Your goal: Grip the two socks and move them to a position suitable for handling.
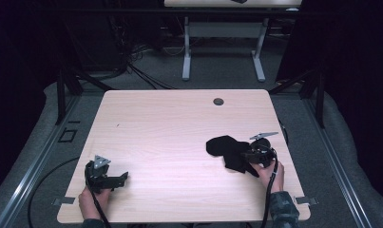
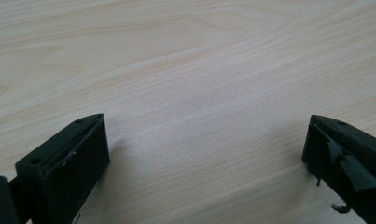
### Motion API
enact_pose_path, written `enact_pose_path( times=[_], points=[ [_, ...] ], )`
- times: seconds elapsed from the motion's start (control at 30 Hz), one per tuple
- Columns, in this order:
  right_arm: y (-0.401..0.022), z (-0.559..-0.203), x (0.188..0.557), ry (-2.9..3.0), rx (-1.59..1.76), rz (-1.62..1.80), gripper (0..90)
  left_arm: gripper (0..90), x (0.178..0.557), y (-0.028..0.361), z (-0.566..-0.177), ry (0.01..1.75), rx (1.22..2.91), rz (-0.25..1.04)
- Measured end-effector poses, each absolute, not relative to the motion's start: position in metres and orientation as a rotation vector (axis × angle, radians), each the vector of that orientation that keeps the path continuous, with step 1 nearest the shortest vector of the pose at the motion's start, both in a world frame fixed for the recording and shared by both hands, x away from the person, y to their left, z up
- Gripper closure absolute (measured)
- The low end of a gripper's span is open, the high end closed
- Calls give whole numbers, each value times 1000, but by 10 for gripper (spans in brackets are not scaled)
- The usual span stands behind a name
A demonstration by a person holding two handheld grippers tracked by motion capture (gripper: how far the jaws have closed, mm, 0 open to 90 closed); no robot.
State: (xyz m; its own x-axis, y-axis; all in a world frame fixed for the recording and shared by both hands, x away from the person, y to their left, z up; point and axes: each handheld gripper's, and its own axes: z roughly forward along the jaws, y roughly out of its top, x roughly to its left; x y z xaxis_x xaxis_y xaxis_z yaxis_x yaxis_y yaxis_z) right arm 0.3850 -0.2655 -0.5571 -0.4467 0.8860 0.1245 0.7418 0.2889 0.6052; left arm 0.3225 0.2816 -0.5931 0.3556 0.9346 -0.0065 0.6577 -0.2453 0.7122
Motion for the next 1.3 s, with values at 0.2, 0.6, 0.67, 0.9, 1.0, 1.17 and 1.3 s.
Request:
enact_pose_path(
  times=[0.2, 0.6, 0.67, 0.9, 1.0, 1.17, 1.3],
  points=[
    [-268, -546, 378, 2294, 1464, 947, 774, 3, 322, 282, -593, 1378, 1999, 569],
    [-269, -503, 360, 2261, 1377, 1057, 772, 3, 322, 282, -593, 1379, 1995, 569],
    [-266, -498, 357, 2264, 1353, 1066, 772, 3, 322, 282, -593, 1378, 1998, 570],
    [-244, -480, 345, 2325, 1245, 1137, 770, 3, 322, 282, -593, 1379, 1994, 569],
    [-229, -476, 340, 2361, 1187, 1186, 770, 3, 322, 282, -593, 1379, 1994, 569],
    [-208, -477, 335, 2428, 1121, 1186, 768, 3, 322, 282, -593, 1379, 1994, 569],
    [-191, -483, 331, 2474, 1071, 1194, 767, 3, 322, 282, -593, 1379, 1994, 569]
  ],
)
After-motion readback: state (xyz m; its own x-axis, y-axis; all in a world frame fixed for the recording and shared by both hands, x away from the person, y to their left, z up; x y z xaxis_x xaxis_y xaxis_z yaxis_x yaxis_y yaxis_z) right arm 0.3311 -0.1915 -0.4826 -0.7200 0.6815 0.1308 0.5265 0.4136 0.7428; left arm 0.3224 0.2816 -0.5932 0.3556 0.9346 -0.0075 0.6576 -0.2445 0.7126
